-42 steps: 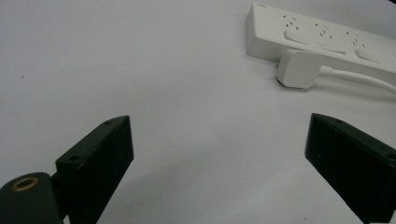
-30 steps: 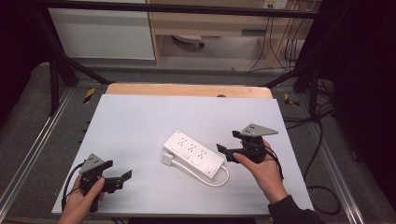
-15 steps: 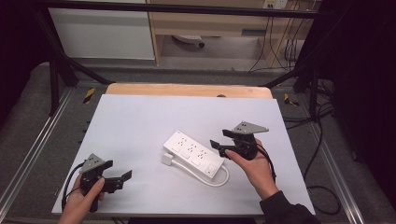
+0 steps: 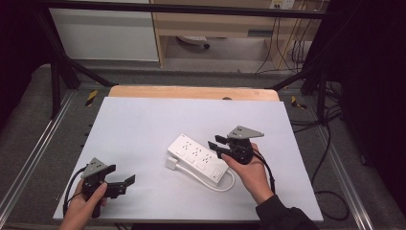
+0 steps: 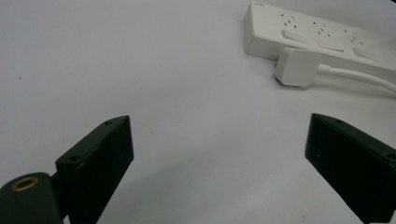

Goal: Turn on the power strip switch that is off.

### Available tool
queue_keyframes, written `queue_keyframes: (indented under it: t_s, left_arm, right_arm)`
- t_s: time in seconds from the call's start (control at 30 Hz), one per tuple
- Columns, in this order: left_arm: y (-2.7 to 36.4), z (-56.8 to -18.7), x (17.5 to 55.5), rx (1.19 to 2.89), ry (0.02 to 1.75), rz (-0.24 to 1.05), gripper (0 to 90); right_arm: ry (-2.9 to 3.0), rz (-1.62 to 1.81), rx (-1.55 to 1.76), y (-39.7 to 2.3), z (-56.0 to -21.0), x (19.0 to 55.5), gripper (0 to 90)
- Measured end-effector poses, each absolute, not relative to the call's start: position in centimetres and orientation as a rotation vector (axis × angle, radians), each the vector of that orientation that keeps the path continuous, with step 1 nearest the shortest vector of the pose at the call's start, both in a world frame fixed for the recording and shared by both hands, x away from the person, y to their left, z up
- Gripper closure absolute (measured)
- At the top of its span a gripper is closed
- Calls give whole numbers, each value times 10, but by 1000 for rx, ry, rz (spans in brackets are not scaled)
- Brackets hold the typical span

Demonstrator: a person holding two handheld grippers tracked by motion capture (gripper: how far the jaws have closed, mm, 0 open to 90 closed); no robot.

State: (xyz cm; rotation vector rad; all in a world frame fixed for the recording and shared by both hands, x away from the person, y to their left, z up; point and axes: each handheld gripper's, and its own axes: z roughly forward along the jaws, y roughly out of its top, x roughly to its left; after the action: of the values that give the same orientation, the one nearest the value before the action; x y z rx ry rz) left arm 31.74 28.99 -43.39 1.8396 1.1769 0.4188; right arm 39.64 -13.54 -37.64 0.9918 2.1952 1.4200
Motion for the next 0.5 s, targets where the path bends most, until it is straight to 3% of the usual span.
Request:
queue_keyframes:
  t_s: [0.23,0.5]
  left_arm:
    - [290,-434,317,1841,1174,419,78]
    - [290,-433,317,1844,1162,423,78]
  right_arm:
    - [2188,1456,978,-125,-384,396,771]
    - [2188,1483,925,-114,-391,393,836]
